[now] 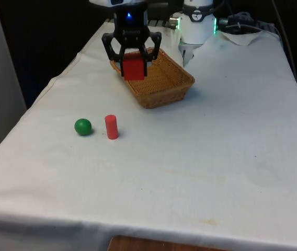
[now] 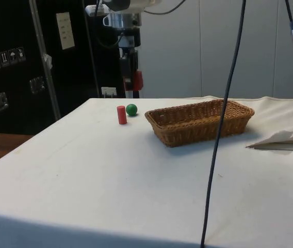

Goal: Pick up the object to the left of the cylinder and place it into the basket.

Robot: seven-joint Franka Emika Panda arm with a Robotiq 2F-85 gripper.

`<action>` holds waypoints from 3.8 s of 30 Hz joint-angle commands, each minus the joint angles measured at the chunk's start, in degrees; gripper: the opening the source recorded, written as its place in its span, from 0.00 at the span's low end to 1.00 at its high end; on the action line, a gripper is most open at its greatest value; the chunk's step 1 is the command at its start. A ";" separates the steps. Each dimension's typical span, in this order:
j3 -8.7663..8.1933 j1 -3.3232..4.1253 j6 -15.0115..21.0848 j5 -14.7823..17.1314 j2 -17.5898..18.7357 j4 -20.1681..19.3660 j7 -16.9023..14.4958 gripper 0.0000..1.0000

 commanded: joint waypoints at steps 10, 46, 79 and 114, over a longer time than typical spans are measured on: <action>-1.15 1.03 3.09 -2.12 -3.09 -5.50 -0.46 0.01; -1.66 0.69 13.01 -4.93 -10.94 -18.16 -2.69 0.01; -2.18 0.40 22.80 -3.72 -14.21 -30.31 -7.16 0.01; 1.38 0.11 33.17 -3.09 -16.50 -40.57 -6.36 0.18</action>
